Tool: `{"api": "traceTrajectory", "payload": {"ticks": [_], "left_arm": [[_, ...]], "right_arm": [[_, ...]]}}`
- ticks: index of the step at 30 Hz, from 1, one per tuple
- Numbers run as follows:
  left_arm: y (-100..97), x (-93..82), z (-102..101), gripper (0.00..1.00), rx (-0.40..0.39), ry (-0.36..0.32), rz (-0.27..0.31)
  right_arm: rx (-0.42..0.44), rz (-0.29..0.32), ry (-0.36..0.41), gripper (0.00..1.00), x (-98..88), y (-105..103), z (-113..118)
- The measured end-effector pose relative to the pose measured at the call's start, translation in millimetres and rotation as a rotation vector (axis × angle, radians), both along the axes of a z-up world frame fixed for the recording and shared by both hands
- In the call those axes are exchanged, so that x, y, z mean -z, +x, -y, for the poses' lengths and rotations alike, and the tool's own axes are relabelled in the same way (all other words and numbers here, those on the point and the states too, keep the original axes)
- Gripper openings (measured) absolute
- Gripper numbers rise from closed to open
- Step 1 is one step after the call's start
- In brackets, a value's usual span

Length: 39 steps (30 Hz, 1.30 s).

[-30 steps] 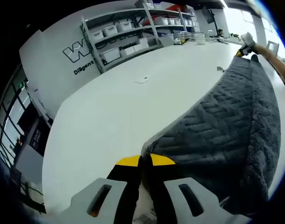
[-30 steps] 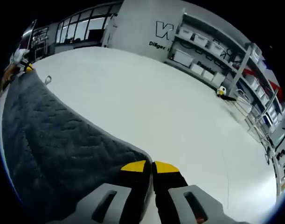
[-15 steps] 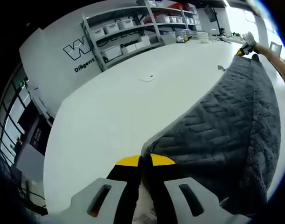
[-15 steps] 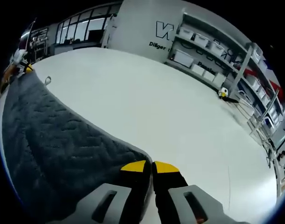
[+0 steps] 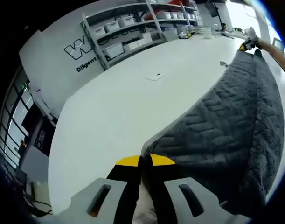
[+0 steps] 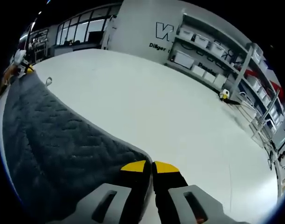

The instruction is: Open the folded towel by lifting each exposed corner and separating the folded layers until the towel lies flat within the target outline without major curled edges

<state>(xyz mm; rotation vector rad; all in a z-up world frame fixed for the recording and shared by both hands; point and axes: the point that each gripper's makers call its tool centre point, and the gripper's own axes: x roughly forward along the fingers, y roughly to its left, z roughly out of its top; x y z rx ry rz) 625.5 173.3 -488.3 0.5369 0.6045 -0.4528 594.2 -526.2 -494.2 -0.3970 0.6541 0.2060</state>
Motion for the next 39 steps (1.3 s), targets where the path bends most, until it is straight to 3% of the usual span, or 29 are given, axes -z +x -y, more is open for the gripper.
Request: {"api": "traceTrajectory", "payload": {"ticks": [12, 24, 39], "left_arm": [[13.6, 0.7, -4.2, 0.05, -0.013, -0.004, -0.005], [28.5, 0.5, -10.1, 0.05, -0.016, 0.039, -0.013], [30.4, 0.8, -10.4, 0.06, -0.024, 0.084, -0.004]], "right_arm": [[-0.01, 0.012, -0.009, 0.01, -0.2, 16.7, -2.1], [-0.012, 0.011, -0.036, 0.01, -0.9, 38.2, -3.7], [-0.01, 0.008, -0.051, 0.02, -0.2, 38.4, -8.2]]}}
